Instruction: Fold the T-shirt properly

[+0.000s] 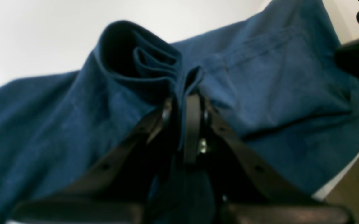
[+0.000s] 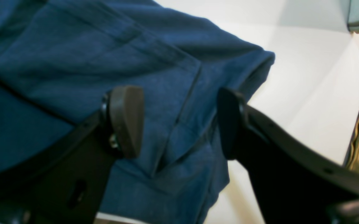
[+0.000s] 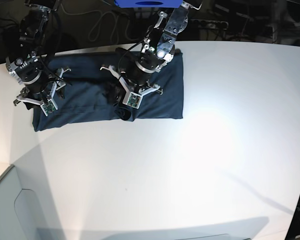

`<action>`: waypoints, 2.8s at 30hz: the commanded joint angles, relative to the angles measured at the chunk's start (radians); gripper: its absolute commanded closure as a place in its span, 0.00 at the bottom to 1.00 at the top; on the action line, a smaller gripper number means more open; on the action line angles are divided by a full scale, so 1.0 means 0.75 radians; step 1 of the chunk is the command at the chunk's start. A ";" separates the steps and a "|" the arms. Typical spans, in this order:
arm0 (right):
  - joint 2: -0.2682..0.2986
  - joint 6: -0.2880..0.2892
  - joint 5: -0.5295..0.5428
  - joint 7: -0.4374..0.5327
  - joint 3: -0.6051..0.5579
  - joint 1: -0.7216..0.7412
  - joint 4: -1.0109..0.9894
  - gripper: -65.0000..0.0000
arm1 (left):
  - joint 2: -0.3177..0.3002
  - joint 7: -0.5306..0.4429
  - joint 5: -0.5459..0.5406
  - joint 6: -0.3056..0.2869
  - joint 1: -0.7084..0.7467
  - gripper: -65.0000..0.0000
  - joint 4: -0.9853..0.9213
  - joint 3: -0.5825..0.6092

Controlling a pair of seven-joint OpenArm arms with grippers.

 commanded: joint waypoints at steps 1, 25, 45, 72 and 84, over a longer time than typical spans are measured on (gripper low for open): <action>0.014 0.024 0.012 0.018 0.004 0.008 0.022 0.45 | 0.017 -0.030 -0.009 -0.007 -0.013 1.00 0.018 0.009; 0.014 0.024 0.010 0.026 0.008 0.025 0.028 0.45 | -0.087 -0.038 -0.011 -0.013 0.111 0.54 0.176 -0.013; -0.072 0.024 0.008 0.018 0.295 0.256 -0.189 0.25 | -0.115 -0.028 -0.011 -0.018 -0.020 0.54 0.159 0.368; -0.076 0.024 0.010 0.020 0.399 0.328 -0.665 0.56 | -0.324 -0.028 -0.350 -0.018 0.138 0.54 0.260 -0.645; -0.078 0.024 0.014 0.026 0.303 0.317 -0.559 1.00 | -0.314 -0.030 -0.361 -0.020 0.128 0.54 0.168 -0.633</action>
